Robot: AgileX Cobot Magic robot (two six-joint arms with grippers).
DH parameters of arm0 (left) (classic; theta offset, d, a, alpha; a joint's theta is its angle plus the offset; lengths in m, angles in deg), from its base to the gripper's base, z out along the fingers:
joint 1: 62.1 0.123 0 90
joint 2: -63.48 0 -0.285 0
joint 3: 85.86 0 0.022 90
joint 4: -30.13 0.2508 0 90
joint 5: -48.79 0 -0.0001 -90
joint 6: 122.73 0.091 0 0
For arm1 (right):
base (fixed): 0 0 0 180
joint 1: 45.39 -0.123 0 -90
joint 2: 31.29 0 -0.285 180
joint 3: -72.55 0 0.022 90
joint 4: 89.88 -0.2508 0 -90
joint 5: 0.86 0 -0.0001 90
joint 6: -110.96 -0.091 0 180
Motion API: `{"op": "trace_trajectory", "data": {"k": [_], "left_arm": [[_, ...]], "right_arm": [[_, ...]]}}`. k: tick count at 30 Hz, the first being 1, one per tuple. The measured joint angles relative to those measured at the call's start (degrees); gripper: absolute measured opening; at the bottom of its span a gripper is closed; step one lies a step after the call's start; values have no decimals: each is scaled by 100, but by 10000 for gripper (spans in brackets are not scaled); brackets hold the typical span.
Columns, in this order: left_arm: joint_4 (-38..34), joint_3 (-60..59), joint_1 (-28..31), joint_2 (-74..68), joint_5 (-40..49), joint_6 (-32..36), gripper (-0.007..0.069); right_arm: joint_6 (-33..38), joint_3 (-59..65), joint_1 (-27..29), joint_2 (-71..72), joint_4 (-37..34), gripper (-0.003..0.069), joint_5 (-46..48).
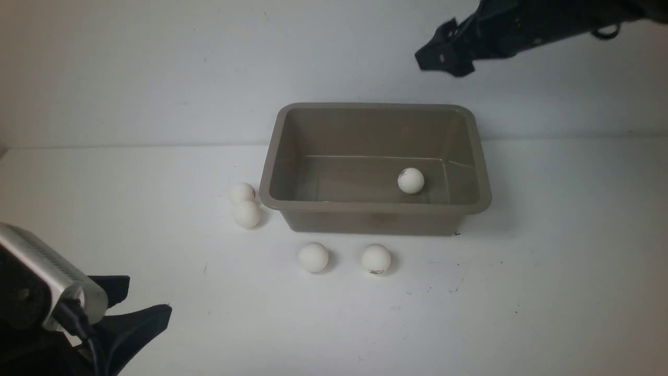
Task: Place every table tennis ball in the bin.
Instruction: Use the left arm to clamp the table tennis ball closest to it
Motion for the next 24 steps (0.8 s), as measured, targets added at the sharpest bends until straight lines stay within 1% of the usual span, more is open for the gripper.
{"op": "trace_trajectory", "data": {"k": [5, 7, 12, 14, 21, 24], "left_arm": [[-317, 0, 0, 0, 0, 288, 394], [-372, 0, 0, 0, 0, 309, 394], [-398, 0, 0, 0, 0, 337, 394], [-398, 0, 0, 0, 0, 351, 394], [-398, 0, 0, 0, -5, 351, 394], [-398, 0, 0, 0, -5, 356, 394]], "right_arm": [[-467, -50, 0, 1005, 360, 538, 658], [-682, -50, 0, 1264, 470, 538, 1013], [-1205, -50, 0, 1423, 556, 537, 2078], [-1292, 2, 0, 1406, 556, 537, 2424], [-1364, 627, -16, 1406, 458, 537, 2560], [-1370, 1070, -191, 1406, 402, 537, 2549]]}}
